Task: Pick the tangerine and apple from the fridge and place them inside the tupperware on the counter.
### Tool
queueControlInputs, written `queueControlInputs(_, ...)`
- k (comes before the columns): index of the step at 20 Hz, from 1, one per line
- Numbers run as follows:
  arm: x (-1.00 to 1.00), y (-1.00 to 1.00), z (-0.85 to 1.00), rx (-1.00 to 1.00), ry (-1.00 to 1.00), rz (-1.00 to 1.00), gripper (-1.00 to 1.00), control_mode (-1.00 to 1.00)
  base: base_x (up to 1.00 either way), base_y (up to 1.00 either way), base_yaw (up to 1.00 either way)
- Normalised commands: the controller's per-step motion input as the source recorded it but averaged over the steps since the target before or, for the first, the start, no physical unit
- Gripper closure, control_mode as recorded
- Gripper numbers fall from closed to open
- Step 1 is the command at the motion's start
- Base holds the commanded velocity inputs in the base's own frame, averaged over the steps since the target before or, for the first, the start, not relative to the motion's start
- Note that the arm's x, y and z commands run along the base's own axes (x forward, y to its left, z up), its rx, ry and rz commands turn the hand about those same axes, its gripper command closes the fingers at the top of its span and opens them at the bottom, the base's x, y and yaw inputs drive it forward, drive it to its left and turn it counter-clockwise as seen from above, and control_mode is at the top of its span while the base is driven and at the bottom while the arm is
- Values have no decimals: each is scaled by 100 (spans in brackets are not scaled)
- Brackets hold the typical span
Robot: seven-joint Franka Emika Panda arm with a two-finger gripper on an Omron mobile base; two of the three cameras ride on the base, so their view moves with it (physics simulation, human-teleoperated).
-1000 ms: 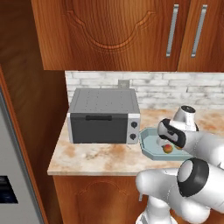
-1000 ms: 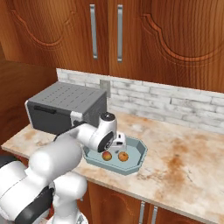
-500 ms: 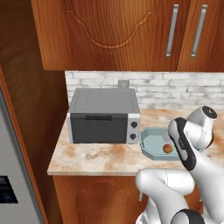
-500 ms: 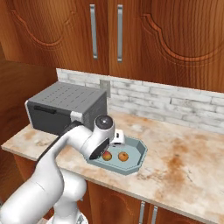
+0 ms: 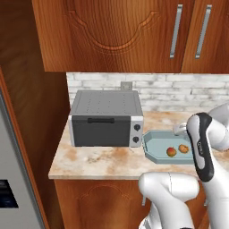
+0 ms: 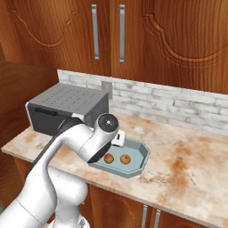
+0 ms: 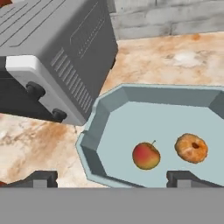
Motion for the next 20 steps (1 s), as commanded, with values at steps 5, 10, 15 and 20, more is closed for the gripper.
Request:
queueControlInputs(5, -33, 9, 61, 7, 0, -20, -100, -100, 0, 0, 0)
queueControlInputs(10, -38, 16, 59, 0, 0, -24, -100, -100, 0, 0, 0)
queueControlInputs(15, -34, 25, 42, 0, 0, -17, -100, -100, 0, 0, 0)
queueControlInputs(20, -33, 36, 31, 0, 6, -5, -100, -100, 0, 0, 0)
